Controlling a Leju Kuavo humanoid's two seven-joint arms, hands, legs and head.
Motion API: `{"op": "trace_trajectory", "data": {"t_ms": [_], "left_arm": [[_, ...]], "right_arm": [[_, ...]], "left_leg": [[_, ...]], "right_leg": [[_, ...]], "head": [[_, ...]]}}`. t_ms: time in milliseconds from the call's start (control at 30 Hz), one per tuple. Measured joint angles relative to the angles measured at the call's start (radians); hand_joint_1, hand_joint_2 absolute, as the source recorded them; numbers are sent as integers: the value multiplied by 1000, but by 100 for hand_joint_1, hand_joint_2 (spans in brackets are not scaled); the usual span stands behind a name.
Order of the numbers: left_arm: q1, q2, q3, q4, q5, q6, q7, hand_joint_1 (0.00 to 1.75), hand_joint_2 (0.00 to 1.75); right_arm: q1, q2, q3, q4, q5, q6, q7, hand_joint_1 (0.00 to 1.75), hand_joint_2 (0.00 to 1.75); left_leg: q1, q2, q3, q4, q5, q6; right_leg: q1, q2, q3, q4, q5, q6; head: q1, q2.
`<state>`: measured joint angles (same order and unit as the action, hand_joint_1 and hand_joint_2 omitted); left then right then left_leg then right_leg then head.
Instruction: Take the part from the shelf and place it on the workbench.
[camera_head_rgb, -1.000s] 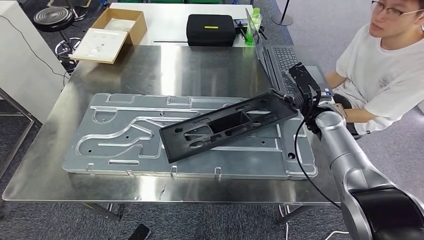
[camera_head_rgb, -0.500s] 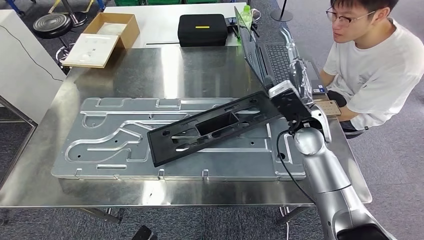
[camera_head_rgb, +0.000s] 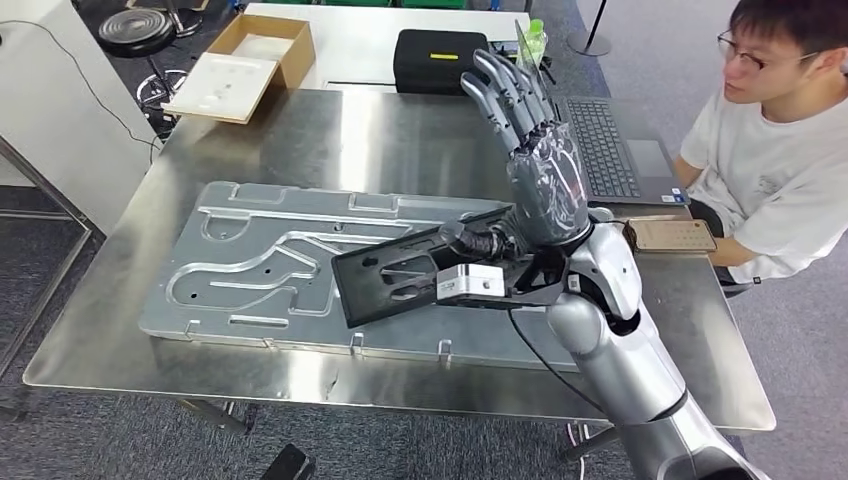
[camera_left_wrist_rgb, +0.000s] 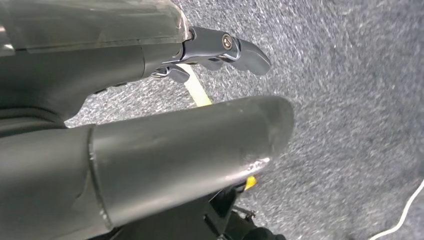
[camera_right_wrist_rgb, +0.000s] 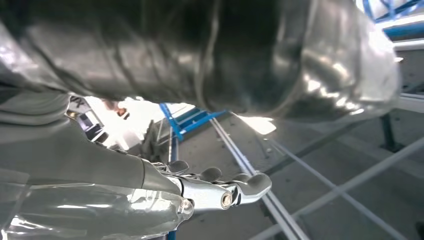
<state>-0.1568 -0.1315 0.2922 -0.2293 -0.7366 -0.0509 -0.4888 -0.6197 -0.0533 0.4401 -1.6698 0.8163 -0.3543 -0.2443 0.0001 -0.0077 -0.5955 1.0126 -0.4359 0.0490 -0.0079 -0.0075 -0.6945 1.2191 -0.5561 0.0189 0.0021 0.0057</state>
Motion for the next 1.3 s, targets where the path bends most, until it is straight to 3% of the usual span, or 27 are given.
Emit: {"op": "trace_trajectory", "data": {"t_ms": [67, 100, 133, 200, 267, 333, 367, 433, 467, 533, 600, 667, 733, 800, 867, 933, 1000, 1067, 1100, 1133, 1167, 1233, 1300], "left_arm": [[2, -1, 0, 0, 0, -1, 1, 0, 0], [3, -1, 0, 0, 0, -1, 1, 0, 0], [3, -2, 0, 0, 0, -1, 1, 0, 0], [2, -4, 0, 0, -1, -2, 1, 0, 0], [1, -7, 0, 0, -1, -2, 1, 0, 0], [2, -8, 0, 0, -2, -2, 2, 0, 0], [3, -8, 0, 0, -2, -2, 2, 0, 0], [3, -8, 0, 0, -3, -2, 3, 0, 0], [2, -9, 0, 0, -3, -2, 3, 0, 0], [0, -9, 0, 0, -3, -2, 4, 0, 0], [2, -9, 0, 0, -3, -2, 4, 0, 0], [3, -8, 0, 0, -3, -2, 4, 0, 0], [1, -9, 0, 0, -3, -2, 4, 0, 0], [-1, -9, 0, 0, -3, -2, 4, 0, 0], [1, -9, 0, 0, -3, -2, 5, 0, 0], [2, -10, 0, 0, -3, -2, 7, 0, 0], [0, -12, 0, 0, -3, -2, 7, 0, 0], [-1, -14, 0, 0, -3, -2, 7, 0, 0], [0, -14, 0, 0, -3, -2, 7, 0, 0], [1, -15, 0, 0, -3, -2, 7, 0, 0], [1, -15, 0, 0, -3, -2, 7, 0, 0], [0, -18, 0, 0, -4, -2, 7, 0, 0], [0, -20, 0, 0, -4, -2, 8, 0, 0]], "right_arm": [[10, -2, 3, 0, 2, -2, 1, 0, 0], [13, -2, 4, 0, 3, -2, 1, 0, 0], [14, -3, 6, -1, 5, -3, 2, 0, 0], [13, -4, 7, -2, 11, -4, 3, 0, 0], [13, -5, 9, -4, 19, -5, 4, 0, 0], [13, -6, 13, -4, 26, -6, 6, 0, 0], [13, -6, 16, -4, 29, -6, 6, 0, 0], [13, -6, 21, -4, 31, -7, 7, 0, 0], [13, -6, 23, -4, 31, -7, 7, 0, 0], [15, -7, 28, -4, 31, -7, 7, 0, 0], [17, -7, 32, -3, 31, -7, 7, 0, 0], [18, -7, 33, -4, 31, -8, 7, 0, 0], [18, -7, 34, -4, 31, -9, 7, 0, 0], [17, -7, 34, -4, 31, -10, 7, 0, 0], [16, -8, 36, -4, 32, -10, 7, 0, 0], [14, -8, 38, -5, 32, -10, 8, 0, 0], [15, -11, 40, -6, 33, -10, 9, 0, 0], [17, -13, 42, -6, 33, -9, 11, 0, 0], [17, -13, 43, -6, 34, -8, 12, 0, 0], [17, -14, 43, -6, 36, -6, 14, 0, 0], [15, -15, 44, -7, 37, -5, 15, 0, 0], [10, -16, 46, -8, 40, -3, 17, 0, 0], [6, -17, 49, -10, 43, -2, 19, 0, 0]], "left_leg": [[0, -16, -1, 2, 0, 0], [0, -25, -1, 4, 0, 0], [0, -34, -1, 5, -1, -1], [-1, -52, -2, 9, -3, -5], [-1, -69, -8, 11, -2, -13], [1, -85, -12, 9, 1, -25], [2, -82, -15, 12, -2, -30], [1, -51, -36, 58, -34, -40], [3, -29, -59, 109, -62, -44], [8, -10, -119, 234, -116, -52], [13, -4, -143, 280, -116, -59], [16, 14, -94, 181, -53, -60], [10, 51, -32, 56, -7, -55], [2, 64, -15, 15, -3, -44], [2, 44, -16, 10, 1, -30], [5, 26, -12, 2, 7, -17], [7, 8, -11, 0, 11, -8], [6, -12, -12, 1, 11, -4], [5, -24, -13, 3, 11, -3], [5, -36, -13, 4, 11, -4], [5, -48, -12, 6, 10, -4], [5, -70, -15, 11, 9, -9], [6, -89, -21, 13, 10, -20]], "right_leg": [[0, 3, -42, 88, -24, 2], [-1, 4, -39, 82, -8, 1], [-1, 8, -19, 38, 23, -1], [-4, 41, 45, -95, 84, -8], [-4, 67, 80, -172, 104, -12], [-2, 59, 84, -181, 103, -17], [-3, 50, 87, -186, 105, -22], [-7, 28, 93, -196, 108, -33], [-6, 17, 95, -198, 108, -37], [-4, -6, 96, -197, 105, -42], [-4, -28, 96, -196, 102, -42], [-4, -48, 99, -193, 98, -38], [0, -64, 102, -189, 92, -30], [5, -80, 104, -188, 89, -22], [3, -92, 107, -187, 85, -13], [-2, -63, 97, -155, 58, -3], [-5, -15, 48, -46, -3, 2], [-5, 2, -13, 74, -47, 4], [-5, 4, -26, 94, -42, 3], [-6, 6, -21, 78, -20, 2], [-6, 10, 1, 28, 15, -1], [-8, 46, 60, -105, 76, -7], [-7, 72, 90, -174, 93, -11]], "head": [[0, 0], [0, 0], [0, 0], [0, 0], [0, 0], [0, 0], [0, 0], [-1, 0], [-2, 0], [-2, 0], [-2, 0], [-2, 0], [-2, 0], [-2, 0], [-1, 0], [-1, 0], [-1, 0], [-1, 0], [-1, 0], [-1, 0], [-1, 0], [-2, 0], [-1, 0]]}}
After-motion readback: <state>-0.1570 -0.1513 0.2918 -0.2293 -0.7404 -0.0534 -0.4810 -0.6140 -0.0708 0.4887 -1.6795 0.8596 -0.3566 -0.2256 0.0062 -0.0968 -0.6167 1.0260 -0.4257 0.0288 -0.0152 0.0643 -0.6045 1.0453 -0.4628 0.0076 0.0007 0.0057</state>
